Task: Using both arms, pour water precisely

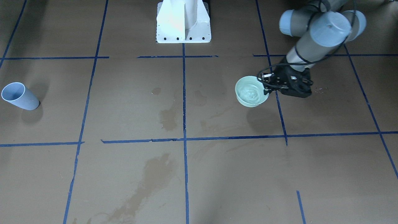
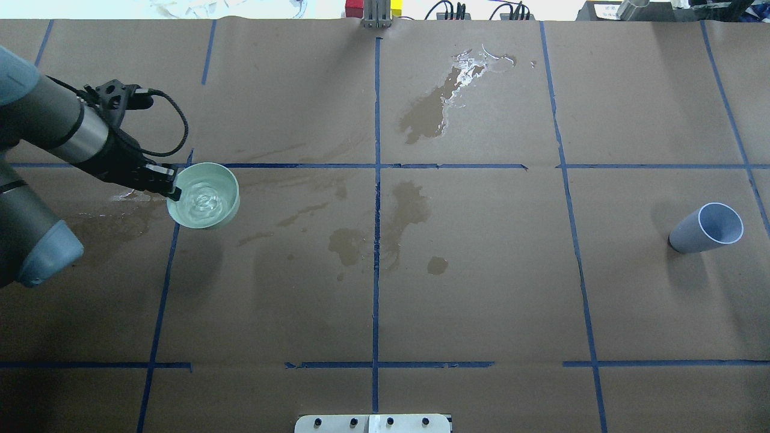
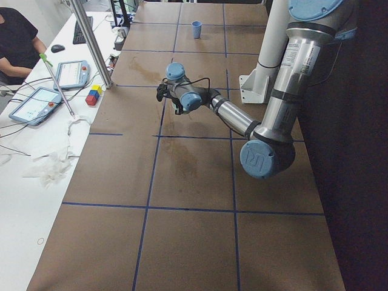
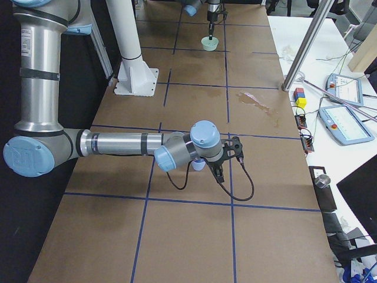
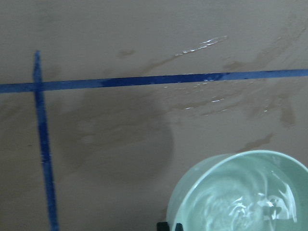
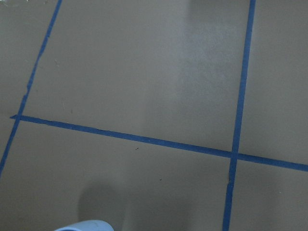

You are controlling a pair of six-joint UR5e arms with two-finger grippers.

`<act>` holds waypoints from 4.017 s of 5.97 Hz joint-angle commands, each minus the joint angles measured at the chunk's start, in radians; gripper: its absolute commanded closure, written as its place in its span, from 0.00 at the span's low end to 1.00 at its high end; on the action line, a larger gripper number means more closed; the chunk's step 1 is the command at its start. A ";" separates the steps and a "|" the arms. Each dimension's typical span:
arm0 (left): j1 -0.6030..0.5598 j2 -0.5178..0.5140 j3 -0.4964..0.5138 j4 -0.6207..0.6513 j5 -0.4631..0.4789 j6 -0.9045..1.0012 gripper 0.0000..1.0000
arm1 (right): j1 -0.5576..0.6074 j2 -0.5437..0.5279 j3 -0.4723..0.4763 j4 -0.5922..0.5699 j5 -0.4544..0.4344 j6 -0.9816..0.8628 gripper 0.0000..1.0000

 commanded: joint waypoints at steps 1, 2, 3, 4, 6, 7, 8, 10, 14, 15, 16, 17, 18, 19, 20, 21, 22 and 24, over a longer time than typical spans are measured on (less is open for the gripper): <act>-0.074 0.108 0.050 -0.024 -0.034 0.227 1.00 | 0.003 0.025 0.018 -0.221 -0.037 -0.185 0.01; -0.090 0.114 0.089 -0.026 -0.034 0.275 1.00 | 0.010 0.023 0.052 -0.354 -0.039 -0.305 0.01; -0.119 0.154 0.127 -0.026 -0.046 0.352 1.00 | 0.019 0.025 0.097 -0.465 -0.039 -0.374 0.01; -0.184 0.168 0.190 -0.026 -0.080 0.463 1.00 | 0.027 0.023 0.122 -0.495 -0.045 -0.385 0.01; -0.221 0.170 0.253 -0.026 -0.120 0.540 1.00 | 0.026 0.023 0.144 -0.498 -0.063 -0.386 0.00; -0.221 0.170 0.275 -0.027 -0.122 0.541 0.99 | 0.023 0.023 0.170 -0.550 -0.063 -0.386 0.00; -0.219 0.170 0.299 -0.027 -0.120 0.541 0.98 | 0.020 0.023 0.187 -0.571 -0.065 -0.386 0.00; -0.219 0.171 0.324 -0.027 -0.120 0.544 0.90 | 0.015 0.025 0.187 -0.573 -0.065 -0.386 0.00; -0.334 0.180 0.236 -0.020 -0.119 0.540 0.00 | 0.023 0.023 0.199 -0.575 -0.063 -0.386 0.00; -0.427 0.228 0.141 -0.014 -0.111 0.541 0.00 | 0.023 0.019 0.193 -0.584 -0.059 -0.386 0.00; -0.468 0.231 0.129 -0.014 -0.105 0.561 0.00 | 0.032 0.022 0.190 -0.629 -0.050 -0.386 0.00; -0.521 0.230 0.143 0.050 -0.105 0.698 0.00 | 0.059 0.020 0.194 -0.646 -0.033 -0.383 0.00; -0.608 0.227 0.140 0.213 -0.093 0.806 0.00 | 0.058 -0.002 0.167 -0.636 -0.040 -0.383 0.00; -0.617 0.227 0.132 0.279 -0.090 0.826 0.00 | 0.058 -0.004 0.137 -0.627 -0.042 -0.378 0.00; -0.617 0.228 0.134 0.287 -0.088 0.837 0.00 | 0.058 -0.030 0.135 -0.601 -0.039 -0.376 0.00; -0.626 0.230 0.147 0.288 -0.083 0.930 0.00 | 0.058 -0.062 0.136 -0.570 -0.033 -0.375 0.00; -0.658 0.224 0.147 0.377 -0.064 0.946 0.00 | 0.059 -0.114 0.192 -0.568 -0.015 -0.382 0.00; -0.661 0.254 0.140 0.427 -0.034 0.954 0.00 | 0.063 -0.145 0.198 -0.546 -0.020 -0.381 0.00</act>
